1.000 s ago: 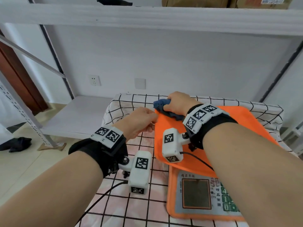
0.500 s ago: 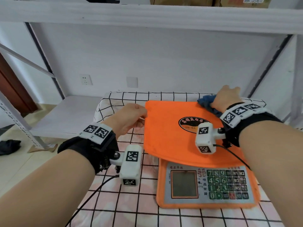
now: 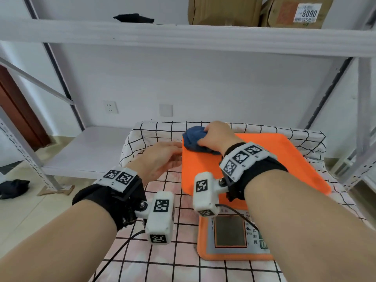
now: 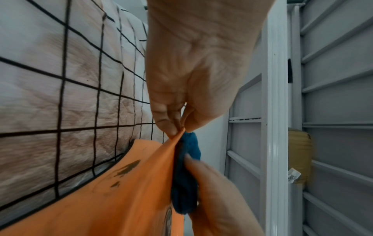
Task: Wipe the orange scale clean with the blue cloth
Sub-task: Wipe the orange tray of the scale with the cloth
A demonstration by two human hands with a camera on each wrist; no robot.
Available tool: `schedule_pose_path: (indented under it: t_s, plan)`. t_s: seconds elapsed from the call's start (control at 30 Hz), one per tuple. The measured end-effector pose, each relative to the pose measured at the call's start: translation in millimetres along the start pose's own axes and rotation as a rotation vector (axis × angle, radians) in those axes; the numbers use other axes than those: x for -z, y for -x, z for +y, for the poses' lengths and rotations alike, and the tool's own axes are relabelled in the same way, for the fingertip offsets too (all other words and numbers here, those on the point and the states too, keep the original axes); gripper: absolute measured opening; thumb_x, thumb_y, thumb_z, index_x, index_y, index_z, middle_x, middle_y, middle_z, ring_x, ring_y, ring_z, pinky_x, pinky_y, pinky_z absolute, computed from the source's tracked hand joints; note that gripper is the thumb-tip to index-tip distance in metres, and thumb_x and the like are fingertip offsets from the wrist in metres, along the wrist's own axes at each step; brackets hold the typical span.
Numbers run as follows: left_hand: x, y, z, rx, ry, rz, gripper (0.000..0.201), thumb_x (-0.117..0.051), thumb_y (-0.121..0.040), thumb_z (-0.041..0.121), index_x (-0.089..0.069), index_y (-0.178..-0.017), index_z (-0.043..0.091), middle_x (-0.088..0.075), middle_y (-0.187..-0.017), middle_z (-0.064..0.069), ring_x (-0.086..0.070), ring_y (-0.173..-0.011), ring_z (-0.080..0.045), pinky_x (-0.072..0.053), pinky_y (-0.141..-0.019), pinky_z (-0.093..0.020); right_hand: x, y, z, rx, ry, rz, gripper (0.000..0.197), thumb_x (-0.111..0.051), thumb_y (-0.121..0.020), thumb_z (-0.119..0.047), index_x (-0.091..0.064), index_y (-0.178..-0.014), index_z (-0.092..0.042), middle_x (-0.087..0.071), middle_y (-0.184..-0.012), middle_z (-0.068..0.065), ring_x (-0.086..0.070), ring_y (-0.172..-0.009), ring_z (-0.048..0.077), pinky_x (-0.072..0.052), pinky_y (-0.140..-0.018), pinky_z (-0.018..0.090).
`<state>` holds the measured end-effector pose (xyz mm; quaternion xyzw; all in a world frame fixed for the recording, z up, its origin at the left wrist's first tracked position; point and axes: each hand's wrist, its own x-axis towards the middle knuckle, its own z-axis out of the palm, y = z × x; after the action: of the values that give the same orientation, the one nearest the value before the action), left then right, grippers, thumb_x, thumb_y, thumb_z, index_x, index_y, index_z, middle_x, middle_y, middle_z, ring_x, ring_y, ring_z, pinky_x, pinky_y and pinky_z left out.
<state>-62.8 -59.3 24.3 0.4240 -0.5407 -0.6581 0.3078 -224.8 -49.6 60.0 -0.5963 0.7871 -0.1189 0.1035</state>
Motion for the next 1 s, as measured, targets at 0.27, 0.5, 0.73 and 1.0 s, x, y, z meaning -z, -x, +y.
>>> schedule_pose_path:
  t_s: [0.27,0.5,0.73,1.0]
  plan:
    - [2,4,-8,-0.009,0.093,-0.024,0.030,-0.043,-0.092,-0.010,-0.057,-0.117,-0.003,-0.064,-0.091,-0.007,-0.058,-0.078,-0.010,-0.051,-0.066,-0.017,6,11,-19,0.212,0.129,-0.246,0.031,-0.054,-0.089,-0.026,-0.042,-0.060,-0.022,-0.039,-0.066,-0.005,-0.045,-0.081,0.019,-0.035,-0.066,0.025]
    - [2,7,-5,0.026,0.307,0.034,0.023,-0.037,-0.088,-0.006,-0.059,-0.086,0.002,-0.063,-0.083,-0.007,-0.059,-0.073,-0.015,-0.052,-0.059,-0.022,16,41,-16,0.292,0.031,-0.395,0.023,-0.050,-0.081,-0.005,-0.065,-0.088,-0.021,-0.055,-0.066,0.006,-0.053,-0.058,0.021,-0.050,-0.055,0.031]
    - [8,7,3,0.102,0.263,0.063,0.033,-0.037,-0.097,0.027,-0.058,-0.095,0.001,-0.063,-0.086,-0.014,-0.059,-0.071,-0.022,-0.047,-0.069,-0.031,6,59,-26,0.334,0.185,-0.209,0.049,-0.049,-0.085,-0.061,-0.049,-0.064,-0.016,-0.047,-0.060,-0.003,-0.046,-0.061,0.016,-0.033,-0.056,0.028]
    - [20,13,7,0.156,0.113,0.030,0.054,-0.034,-0.096,0.055,-0.056,-0.119,0.011,-0.067,-0.110,-0.009,-0.062,-0.099,-0.021,-0.047,-0.081,-0.033,10,28,-14,0.308,0.173,-0.278,0.028,-0.044,-0.094,-0.012,-0.060,-0.115,-0.005,-0.057,-0.097,0.000,-0.052,-0.095,0.020,-0.038,-0.071,0.016]
